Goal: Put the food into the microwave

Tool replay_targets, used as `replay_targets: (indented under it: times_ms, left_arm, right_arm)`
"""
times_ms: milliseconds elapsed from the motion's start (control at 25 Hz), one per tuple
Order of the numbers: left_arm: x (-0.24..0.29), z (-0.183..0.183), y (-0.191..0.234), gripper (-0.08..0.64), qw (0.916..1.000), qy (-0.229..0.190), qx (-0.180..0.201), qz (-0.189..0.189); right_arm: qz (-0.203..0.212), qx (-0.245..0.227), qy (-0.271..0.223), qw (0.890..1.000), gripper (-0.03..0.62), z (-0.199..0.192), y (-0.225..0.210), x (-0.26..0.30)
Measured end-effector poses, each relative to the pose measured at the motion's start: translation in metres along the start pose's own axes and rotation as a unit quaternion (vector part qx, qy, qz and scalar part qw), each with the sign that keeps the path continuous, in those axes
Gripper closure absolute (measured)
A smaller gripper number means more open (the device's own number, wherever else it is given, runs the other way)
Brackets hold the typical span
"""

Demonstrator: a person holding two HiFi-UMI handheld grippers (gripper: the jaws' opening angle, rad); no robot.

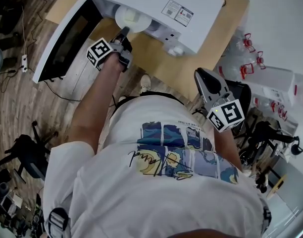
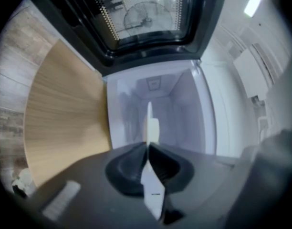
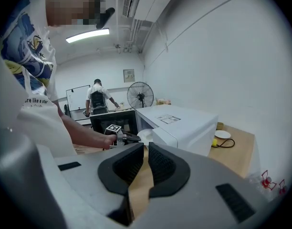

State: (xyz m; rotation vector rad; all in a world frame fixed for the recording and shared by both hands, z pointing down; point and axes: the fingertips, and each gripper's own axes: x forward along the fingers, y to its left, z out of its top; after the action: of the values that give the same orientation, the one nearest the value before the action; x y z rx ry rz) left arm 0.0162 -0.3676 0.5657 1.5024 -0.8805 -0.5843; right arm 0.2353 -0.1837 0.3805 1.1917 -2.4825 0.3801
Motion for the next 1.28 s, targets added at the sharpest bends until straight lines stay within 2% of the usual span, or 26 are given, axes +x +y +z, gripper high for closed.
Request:
replay_targets:
  times_ms: [1040, 1280]
  left_arm:
    - [0.048, 0.001, 0.025, 0.540, 0.9985, 0.032, -0.043, 0.013]
    - [0.048, -0.002, 0.027, 0.540, 0.9981, 0.044, -0.034, 0.025]
  right_arm:
    - [-0.018, 0.009, 0.020, 1.000, 0.565, -0.003, 0.000, 0.000]
    - [-0.017, 0.015, 0.023, 0.999, 0.565, -0.008, -0.001, -0.001]
